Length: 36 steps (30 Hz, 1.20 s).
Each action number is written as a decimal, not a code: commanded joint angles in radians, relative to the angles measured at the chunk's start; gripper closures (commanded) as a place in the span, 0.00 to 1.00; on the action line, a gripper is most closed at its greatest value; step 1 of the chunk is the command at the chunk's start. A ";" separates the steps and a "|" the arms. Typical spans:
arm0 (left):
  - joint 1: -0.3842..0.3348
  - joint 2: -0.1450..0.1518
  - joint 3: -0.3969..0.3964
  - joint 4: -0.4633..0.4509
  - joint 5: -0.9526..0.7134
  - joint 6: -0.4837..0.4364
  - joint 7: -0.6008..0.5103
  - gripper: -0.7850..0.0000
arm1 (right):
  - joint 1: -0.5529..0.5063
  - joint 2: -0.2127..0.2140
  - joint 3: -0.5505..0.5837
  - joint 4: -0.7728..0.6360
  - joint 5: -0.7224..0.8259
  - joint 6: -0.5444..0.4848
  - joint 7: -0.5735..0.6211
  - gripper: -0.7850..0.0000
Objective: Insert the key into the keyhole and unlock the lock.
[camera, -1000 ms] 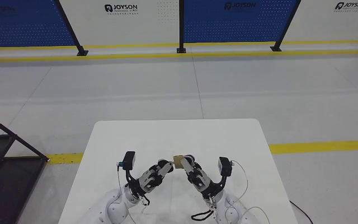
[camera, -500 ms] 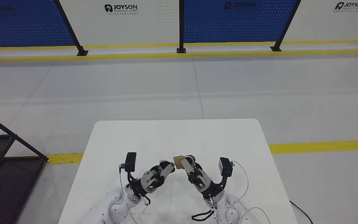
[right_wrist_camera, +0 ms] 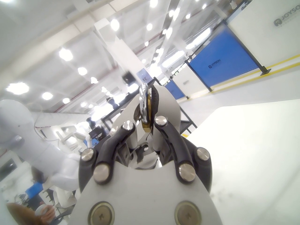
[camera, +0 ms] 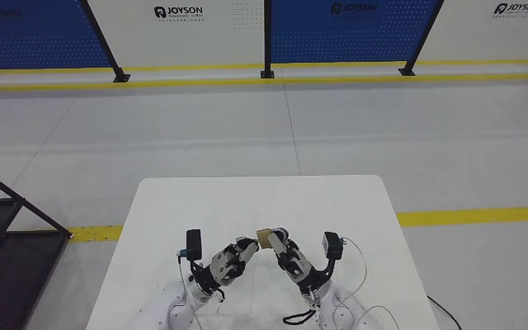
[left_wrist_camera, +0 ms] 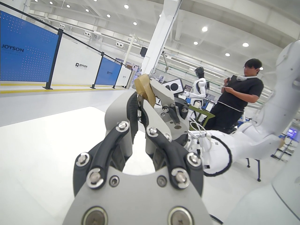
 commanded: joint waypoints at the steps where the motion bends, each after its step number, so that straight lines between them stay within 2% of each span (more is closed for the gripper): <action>1: -0.002 -0.002 0.002 0.006 0.008 -0.001 0.010 1.00 | 0.000 0.000 0.000 -0.002 0.003 0.004 0.005 1.00; 12: -0.004 -0.008 0.003 0.017 0.053 -0.002 0.051 1.00 | 0.000 0.003 0.002 -0.006 0.012 0.015 0.017 1.00; 15: -0.008 -0.009 0.009 0.029 0.026 -0.041 0.033 1.00 | 0.000 0.004 0.003 -0.007 0.003 0.014 0.023 1.00; 24: -0.026 -0.008 0.016 0.055 -0.149 -0.163 -0.109 1.00 | -0.005 0.007 0.009 -0.009 -0.044 -0.015 -0.003 1.00; 36: -0.037 0.010 0.035 0.024 -0.346 -0.166 -0.287 1.00 | -0.006 0.008 0.005 -0.007 -0.078 -0.007 -0.024 1.00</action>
